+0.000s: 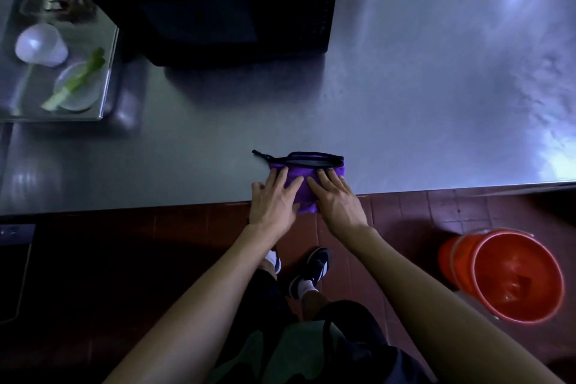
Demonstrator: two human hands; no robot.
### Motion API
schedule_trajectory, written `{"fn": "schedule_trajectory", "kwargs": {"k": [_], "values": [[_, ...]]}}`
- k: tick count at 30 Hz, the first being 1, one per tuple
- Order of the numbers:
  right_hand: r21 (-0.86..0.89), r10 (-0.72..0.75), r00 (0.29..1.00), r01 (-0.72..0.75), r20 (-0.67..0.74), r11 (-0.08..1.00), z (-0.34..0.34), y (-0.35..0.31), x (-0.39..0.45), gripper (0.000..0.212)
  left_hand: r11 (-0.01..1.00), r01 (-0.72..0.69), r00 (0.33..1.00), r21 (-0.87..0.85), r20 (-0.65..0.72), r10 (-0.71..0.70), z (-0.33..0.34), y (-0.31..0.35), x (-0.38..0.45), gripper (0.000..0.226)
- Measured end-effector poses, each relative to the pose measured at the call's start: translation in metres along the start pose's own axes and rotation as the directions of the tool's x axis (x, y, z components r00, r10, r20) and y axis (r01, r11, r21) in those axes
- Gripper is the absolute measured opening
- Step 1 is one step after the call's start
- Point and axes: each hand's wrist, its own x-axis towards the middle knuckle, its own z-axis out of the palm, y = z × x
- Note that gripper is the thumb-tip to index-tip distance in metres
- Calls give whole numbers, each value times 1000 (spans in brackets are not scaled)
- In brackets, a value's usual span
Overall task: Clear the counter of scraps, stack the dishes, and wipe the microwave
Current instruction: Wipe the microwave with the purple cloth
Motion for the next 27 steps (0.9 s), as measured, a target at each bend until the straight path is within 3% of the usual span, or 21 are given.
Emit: {"fn": "schedule_trajectory", "kwargs": {"k": [12, 27], "values": [[-19, -32, 998, 33, 61, 999, -11, -22, 102, 54, 990, 112, 994, -84, -6, -113, -21, -66, 62, 64], [-26, 9, 998, -7, 66, 1000, -63, 0, 257, 53, 987, 47, 997, -153, -48, -55, -73, -122, 208, 60]]}}
